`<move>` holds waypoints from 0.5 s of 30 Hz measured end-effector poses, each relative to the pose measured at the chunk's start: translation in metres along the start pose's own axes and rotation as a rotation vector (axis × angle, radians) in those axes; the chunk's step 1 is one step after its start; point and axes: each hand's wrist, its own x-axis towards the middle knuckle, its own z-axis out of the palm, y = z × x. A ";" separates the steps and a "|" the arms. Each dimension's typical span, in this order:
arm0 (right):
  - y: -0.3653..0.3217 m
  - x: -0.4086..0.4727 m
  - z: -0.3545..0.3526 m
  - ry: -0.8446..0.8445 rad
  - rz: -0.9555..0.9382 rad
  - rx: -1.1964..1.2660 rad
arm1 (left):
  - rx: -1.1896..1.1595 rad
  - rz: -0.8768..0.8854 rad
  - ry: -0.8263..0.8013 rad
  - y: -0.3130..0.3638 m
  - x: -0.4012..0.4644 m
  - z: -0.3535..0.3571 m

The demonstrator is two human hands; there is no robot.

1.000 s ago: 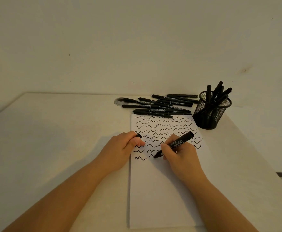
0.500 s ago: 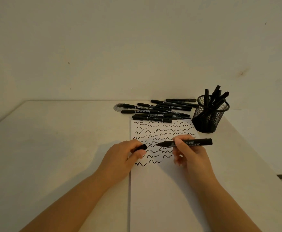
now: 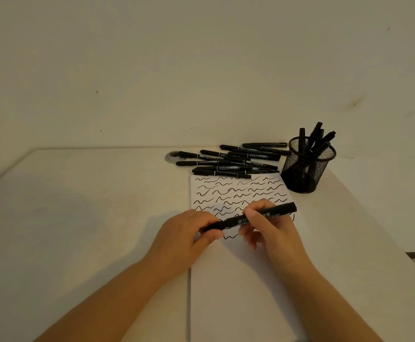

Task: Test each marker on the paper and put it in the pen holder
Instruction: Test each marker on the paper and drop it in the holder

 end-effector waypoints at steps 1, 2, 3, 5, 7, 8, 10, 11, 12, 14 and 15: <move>0.000 0.000 0.001 -0.006 -0.010 -0.015 | 0.006 0.011 0.021 0.001 0.000 0.000; 0.001 -0.001 0.001 -0.010 -0.023 -0.031 | 0.019 0.026 0.046 0.002 -0.001 0.000; 0.001 -0.001 0.002 -0.012 -0.038 -0.047 | 0.040 0.041 0.070 0.004 -0.001 0.000; 0.001 -0.002 0.002 -0.016 -0.065 -0.053 | 0.071 0.060 0.101 0.007 -0.002 0.000; 0.001 -0.001 0.002 -0.025 -0.075 -0.028 | 0.092 0.078 0.122 0.012 -0.003 0.000; 0.000 -0.001 0.001 -0.035 -0.075 -0.009 | 0.111 0.090 0.131 0.014 -0.003 -0.001; 0.001 -0.002 0.000 -0.065 -0.069 0.030 | 0.153 0.112 0.142 0.016 -0.004 -0.002; 0.002 -0.002 0.000 -0.082 -0.063 0.044 | 0.158 0.118 0.143 0.016 -0.004 -0.003; 0.003 -0.002 0.000 -0.096 -0.058 0.055 | 0.151 0.120 0.141 0.017 -0.005 -0.003; 0.004 -0.002 -0.001 -0.117 -0.055 0.070 | 0.114 0.104 0.125 0.017 -0.005 -0.004; 0.004 -0.002 0.000 -0.123 -0.057 0.072 | 0.087 0.086 0.112 0.017 -0.004 -0.004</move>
